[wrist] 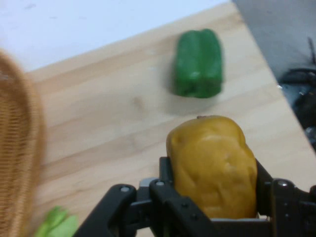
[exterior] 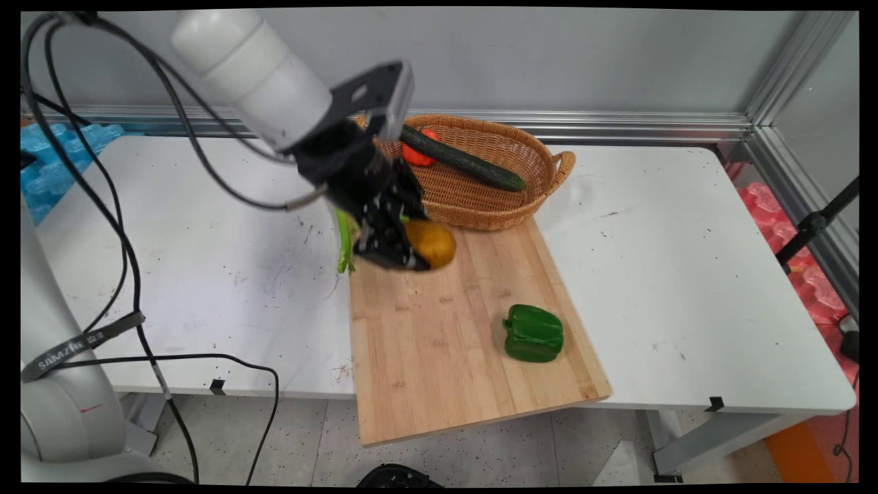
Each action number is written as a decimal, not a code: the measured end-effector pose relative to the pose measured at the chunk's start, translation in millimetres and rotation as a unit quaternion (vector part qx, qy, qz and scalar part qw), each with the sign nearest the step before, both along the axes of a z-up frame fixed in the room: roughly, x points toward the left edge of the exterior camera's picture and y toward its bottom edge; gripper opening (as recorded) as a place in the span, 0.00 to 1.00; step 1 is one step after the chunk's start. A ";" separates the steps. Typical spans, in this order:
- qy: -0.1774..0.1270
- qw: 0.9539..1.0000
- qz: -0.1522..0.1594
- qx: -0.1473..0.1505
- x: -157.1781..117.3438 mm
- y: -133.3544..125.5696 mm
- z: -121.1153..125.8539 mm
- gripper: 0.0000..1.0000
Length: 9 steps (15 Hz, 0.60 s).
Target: Place the picked object in the vegetable basket
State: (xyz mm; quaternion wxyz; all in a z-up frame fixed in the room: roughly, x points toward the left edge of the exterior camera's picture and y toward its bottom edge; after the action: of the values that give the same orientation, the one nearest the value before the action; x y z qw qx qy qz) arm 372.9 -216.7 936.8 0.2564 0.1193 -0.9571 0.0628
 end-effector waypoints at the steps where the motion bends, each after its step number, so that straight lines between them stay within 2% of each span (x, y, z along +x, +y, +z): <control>1: 0.000 1.000 0.011 -0.005 5.3 -6.4 4.7 0.00; 5: -0.004 0.998 0.048 -0.026 26.1 -35.4 18.4 0.00; 9: -0.015 0.996 0.079 -0.048 42.7 -66.3 21.9 0.00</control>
State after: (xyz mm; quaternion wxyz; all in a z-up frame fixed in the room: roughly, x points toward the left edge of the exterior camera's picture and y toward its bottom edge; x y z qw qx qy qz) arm 415.7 -283.1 958.7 0.2421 0.1814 -0.9442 0.1301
